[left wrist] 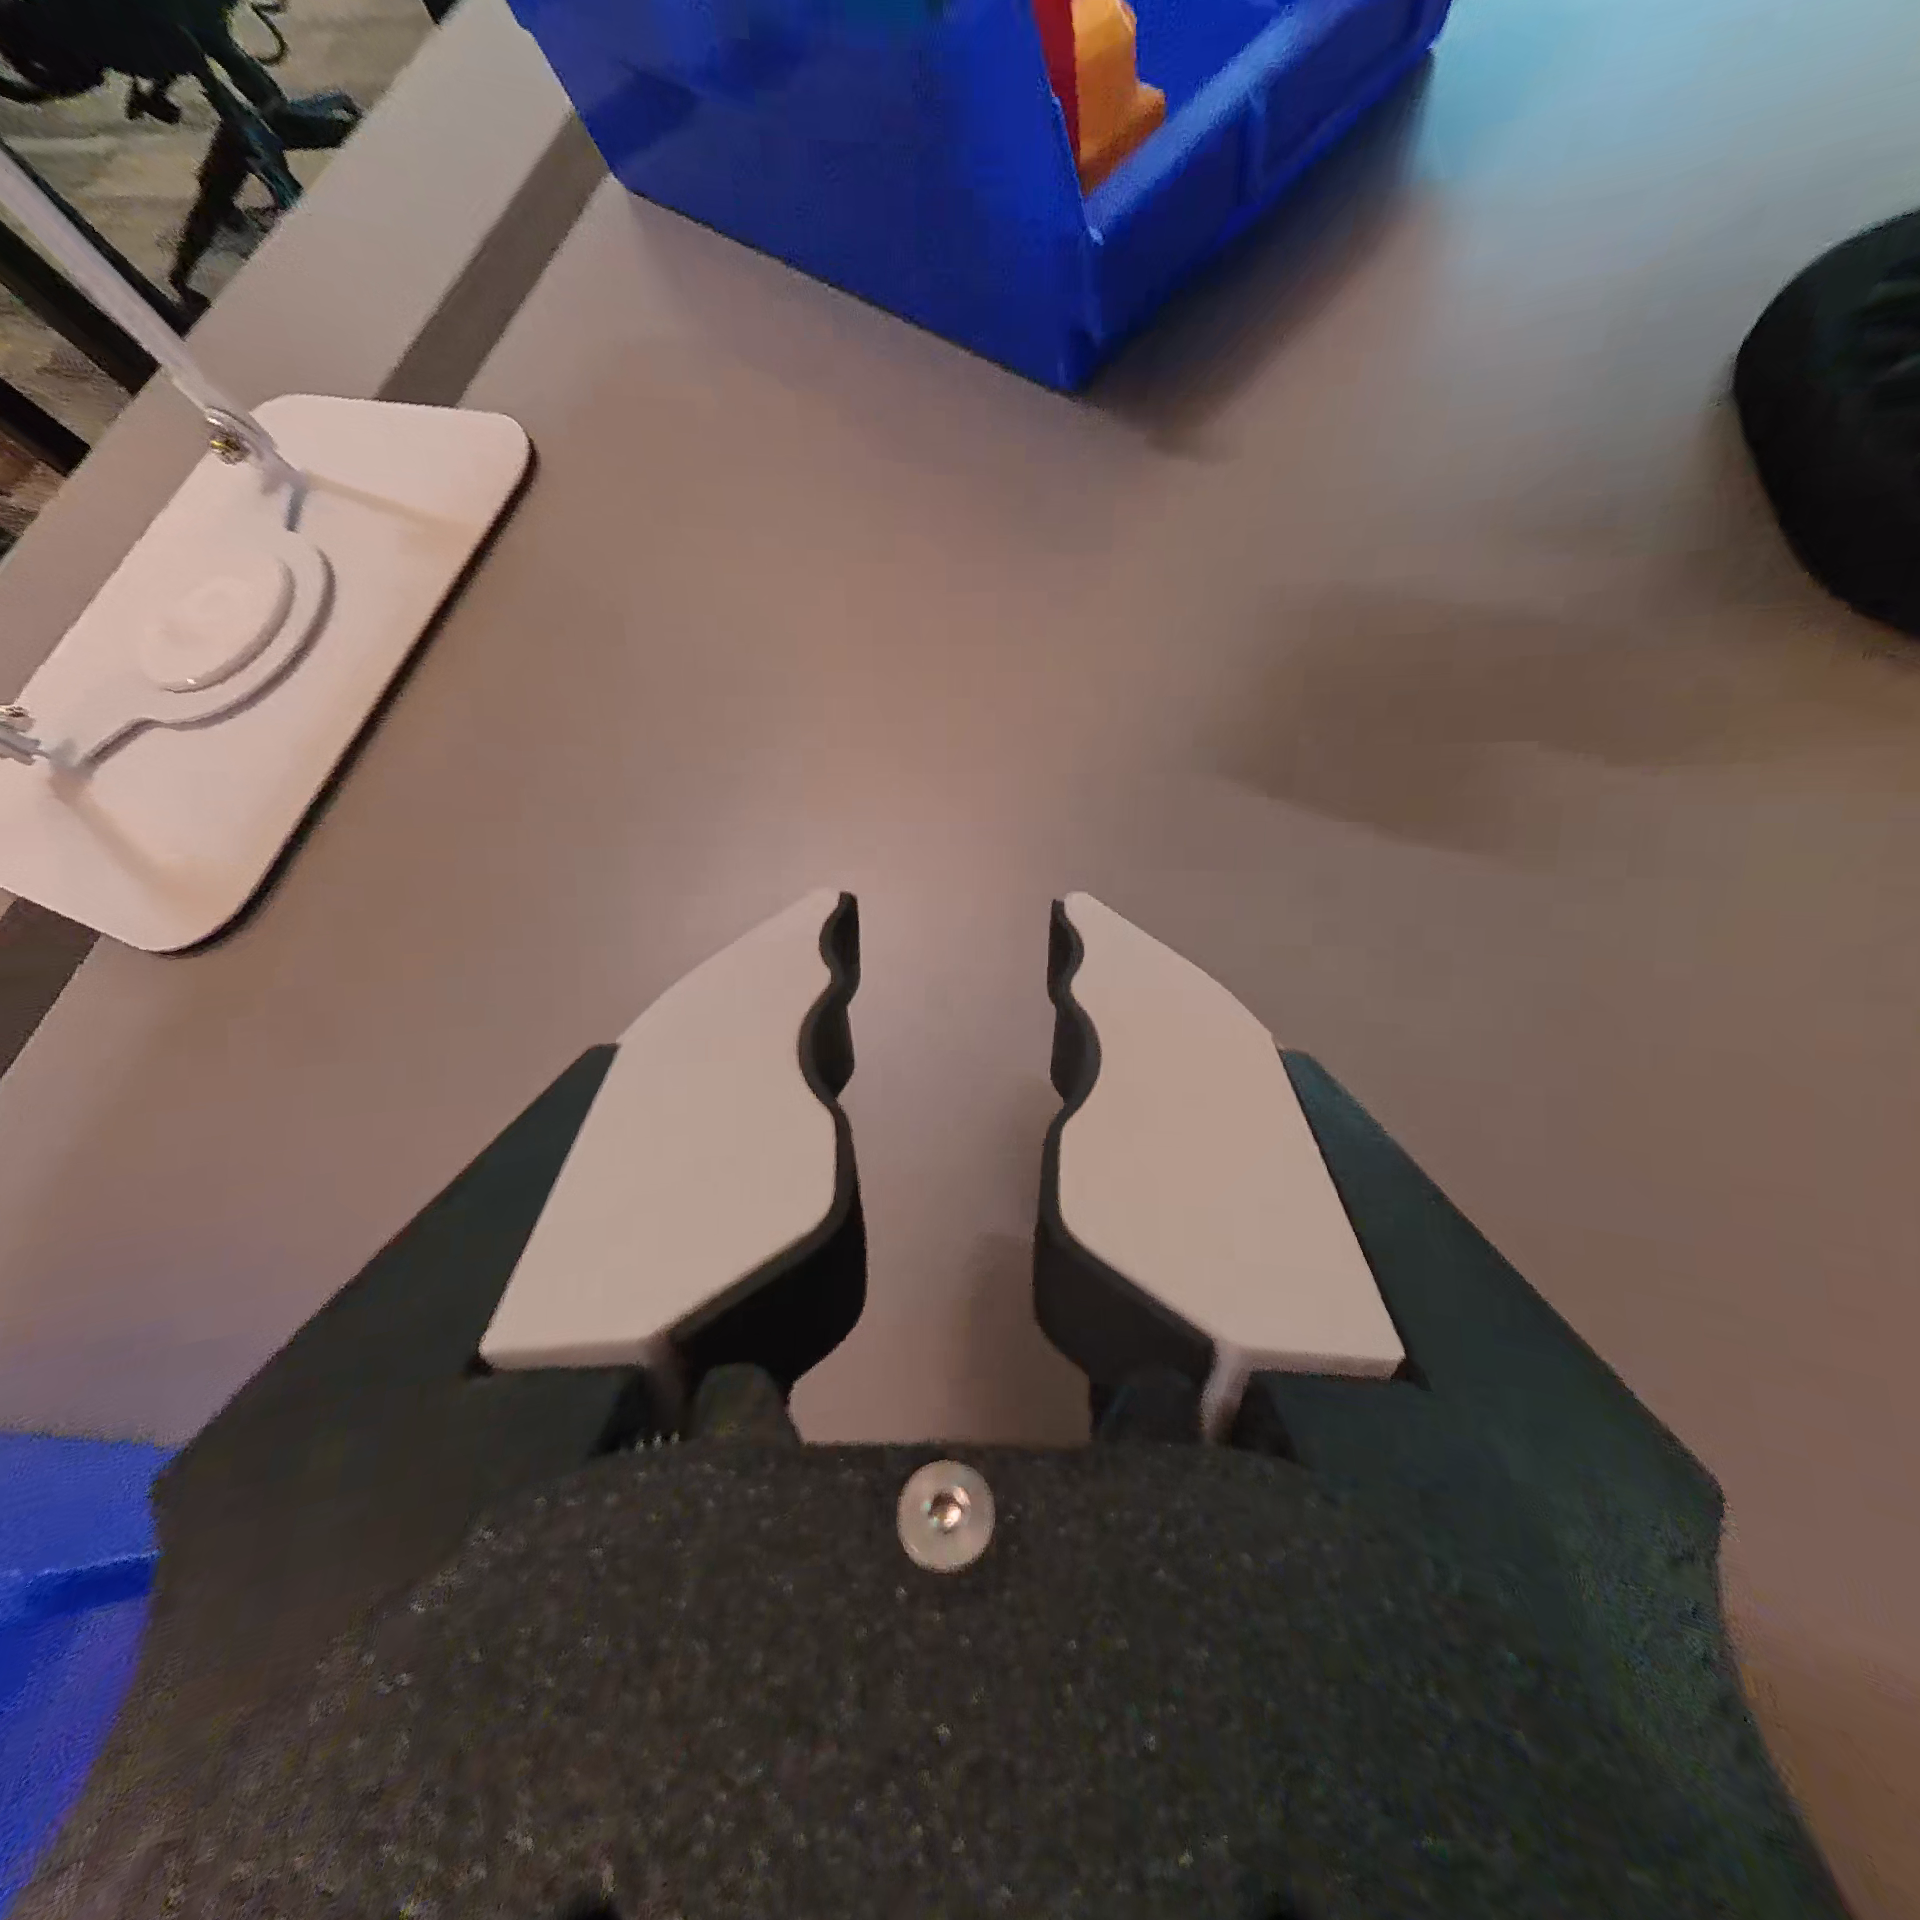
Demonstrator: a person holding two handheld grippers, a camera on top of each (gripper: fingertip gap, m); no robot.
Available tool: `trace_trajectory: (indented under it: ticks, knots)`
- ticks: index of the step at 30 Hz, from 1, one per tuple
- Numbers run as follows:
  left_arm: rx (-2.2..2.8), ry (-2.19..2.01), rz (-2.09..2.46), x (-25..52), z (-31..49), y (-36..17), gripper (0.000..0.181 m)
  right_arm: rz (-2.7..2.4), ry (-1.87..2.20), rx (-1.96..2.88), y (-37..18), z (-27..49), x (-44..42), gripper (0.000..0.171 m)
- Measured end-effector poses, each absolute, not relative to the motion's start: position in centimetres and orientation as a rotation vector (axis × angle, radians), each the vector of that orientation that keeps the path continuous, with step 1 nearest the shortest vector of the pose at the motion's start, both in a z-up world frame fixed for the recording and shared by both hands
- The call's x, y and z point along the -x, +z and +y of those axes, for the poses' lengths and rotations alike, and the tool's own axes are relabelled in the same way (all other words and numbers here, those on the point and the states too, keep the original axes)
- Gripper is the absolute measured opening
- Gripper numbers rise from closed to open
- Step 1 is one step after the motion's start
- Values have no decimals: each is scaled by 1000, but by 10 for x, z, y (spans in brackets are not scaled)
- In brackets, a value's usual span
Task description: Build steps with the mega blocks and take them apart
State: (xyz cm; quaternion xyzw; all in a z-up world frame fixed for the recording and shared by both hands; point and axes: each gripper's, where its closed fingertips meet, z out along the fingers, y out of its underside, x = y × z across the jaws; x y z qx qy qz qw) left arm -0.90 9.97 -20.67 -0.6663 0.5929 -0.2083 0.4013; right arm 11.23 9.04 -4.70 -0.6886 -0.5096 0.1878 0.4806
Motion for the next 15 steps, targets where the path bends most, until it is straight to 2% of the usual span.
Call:
trace_trajectory:
  ticks: [6, 15]
  knots:
    - [1622, -505, 1355, 8, 113, -188, 25, -1135, 386, 1731, -13, 103, -180, 29]
    - [1529, -466, 1103, 14, 131, -154, 10, -910, 300, 1842, -10, 124, -272, 29]
